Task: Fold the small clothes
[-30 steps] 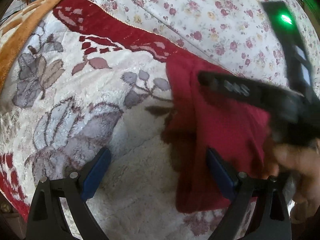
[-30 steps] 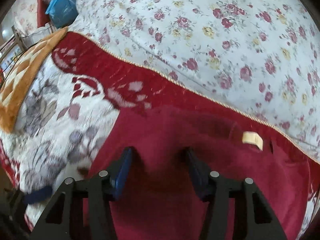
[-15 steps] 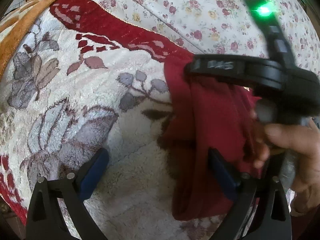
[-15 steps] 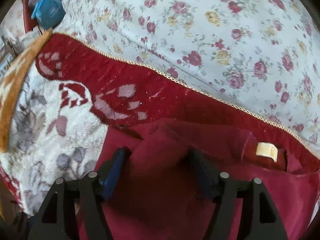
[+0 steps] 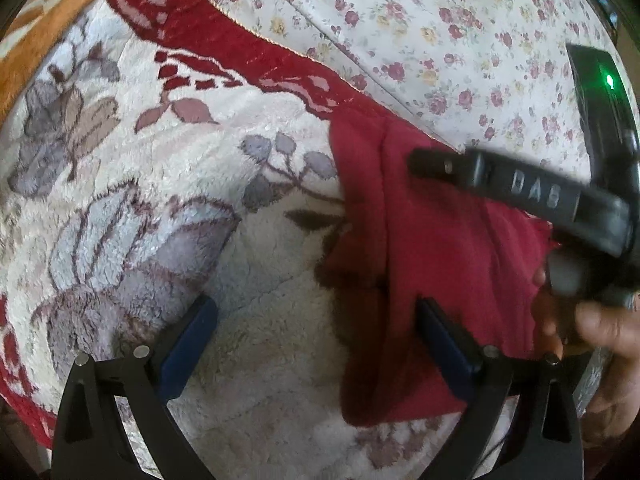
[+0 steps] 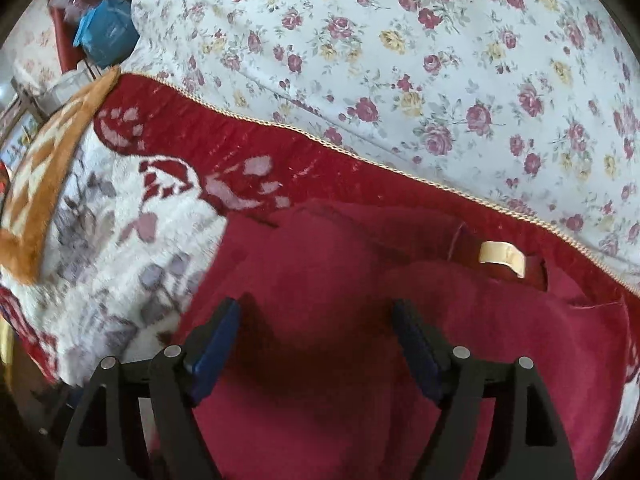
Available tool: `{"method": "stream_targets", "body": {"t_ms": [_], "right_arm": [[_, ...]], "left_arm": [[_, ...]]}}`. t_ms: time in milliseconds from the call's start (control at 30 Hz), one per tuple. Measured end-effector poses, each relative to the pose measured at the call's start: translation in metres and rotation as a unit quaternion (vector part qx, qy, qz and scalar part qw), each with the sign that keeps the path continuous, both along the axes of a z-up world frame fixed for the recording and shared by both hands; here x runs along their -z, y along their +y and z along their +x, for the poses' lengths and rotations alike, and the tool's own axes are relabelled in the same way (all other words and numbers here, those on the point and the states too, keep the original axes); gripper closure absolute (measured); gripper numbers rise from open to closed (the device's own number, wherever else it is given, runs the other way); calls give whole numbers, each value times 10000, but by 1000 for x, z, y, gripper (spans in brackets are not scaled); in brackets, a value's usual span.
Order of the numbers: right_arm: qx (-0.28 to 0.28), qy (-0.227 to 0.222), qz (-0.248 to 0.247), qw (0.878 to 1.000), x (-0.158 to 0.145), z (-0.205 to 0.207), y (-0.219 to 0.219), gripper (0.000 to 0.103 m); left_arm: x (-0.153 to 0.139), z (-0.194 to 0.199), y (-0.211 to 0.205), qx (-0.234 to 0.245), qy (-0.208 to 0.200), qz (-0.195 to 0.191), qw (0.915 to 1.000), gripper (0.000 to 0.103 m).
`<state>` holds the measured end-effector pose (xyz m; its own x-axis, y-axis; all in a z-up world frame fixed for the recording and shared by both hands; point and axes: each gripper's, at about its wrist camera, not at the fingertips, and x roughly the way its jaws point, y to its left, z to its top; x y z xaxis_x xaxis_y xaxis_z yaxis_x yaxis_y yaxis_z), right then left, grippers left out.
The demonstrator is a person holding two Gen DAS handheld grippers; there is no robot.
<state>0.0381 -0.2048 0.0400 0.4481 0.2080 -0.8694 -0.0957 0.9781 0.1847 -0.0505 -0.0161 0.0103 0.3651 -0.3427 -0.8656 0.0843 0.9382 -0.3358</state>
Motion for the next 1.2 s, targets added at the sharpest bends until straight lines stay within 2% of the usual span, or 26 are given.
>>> {"method": "stream_targets", "body": {"t_ms": [100, 133, 267, 300, 367, 433, 467, 533, 700, 733, 767, 800, 867, 900, 933, 967, 1067, 1200], "right_arm": [[-149, 113, 30, 9998, -1, 15, 18, 8], [-218, 240, -29, 9995, 3, 21, 25, 8], [-435, 688, -492, 9955, 33, 40, 53, 5], [-466, 579, -798, 9940, 38, 39, 58, 6], [-419, 386, -855, 9947, 36, 35, 57, 18], [-369, 243, -457, 9980, 24, 30, 40, 45], [-362, 223, -277, 9987, 20, 28, 33, 52], [-296, 150, 245, 9992, 8, 21, 12, 76], [-168, 36, 940, 9954, -9, 5, -23, 81], [-171, 43, 947, 9953, -11, 6, -23, 81], [-173, 52, 938, 9954, -12, 5, -25, 81], [-173, 93, 974, 9951, -12, 5, -27, 80], [-137, 196, 1068, 9940, -12, 6, -29, 72], [-95, 259, 1079, 9938, -14, 8, -30, 49], [-61, 287, 1050, 9940, -15, 9, -31, 23], [-44, 269, 1063, 9940, -19, 10, -28, 15], [-234, 390, 1049, 9934, -18, 16, -16, 13], [-564, 796, 526, 9938, 1, 33, 15, 13]], "left_arm": [[0, 0, 1, -7, 27, -81, 10000, 4], [1, 0, 0, -16, 34, -75, 10000, 4], [0, 1, -3, -19, 42, -36, 10000, 4], [0, 1, -3, -31, 38, -86, 10000, 4], [-1, 2, -3, -69, 32, -200, 9998, 4], [-3, 3, -5, -65, 7, -355, 9993, 4], [-3, 4, -7, -37, -15, -415, 9991, 4], [-4, 5, -17, 80, -64, -503, 9987, 4], [-3, 6, -40, 361, -187, -763, 9963, 6], [-5, 6, -41, 391, -259, -857, 9952, 12], [-7, 5, -43, 448, -292, -964, 9939, 36], [-7, 5, -46, 574, -261, -1084, 9921, 55], [-9, 2, -50, 689, -307, -1046, 9917, 61], [-9, 0, -51, 715, -352, -944, 9923, 66], [-10, -1, -52, 744, -364, -890, 9926, 68], [-9, -2, -53, 763, -363, -874, 9926, 68], [-9, -2, -53, 737, -324, -941, 9923, 68], [-9, -2, -52, 734, -346, -938, 9923, 70]]}}
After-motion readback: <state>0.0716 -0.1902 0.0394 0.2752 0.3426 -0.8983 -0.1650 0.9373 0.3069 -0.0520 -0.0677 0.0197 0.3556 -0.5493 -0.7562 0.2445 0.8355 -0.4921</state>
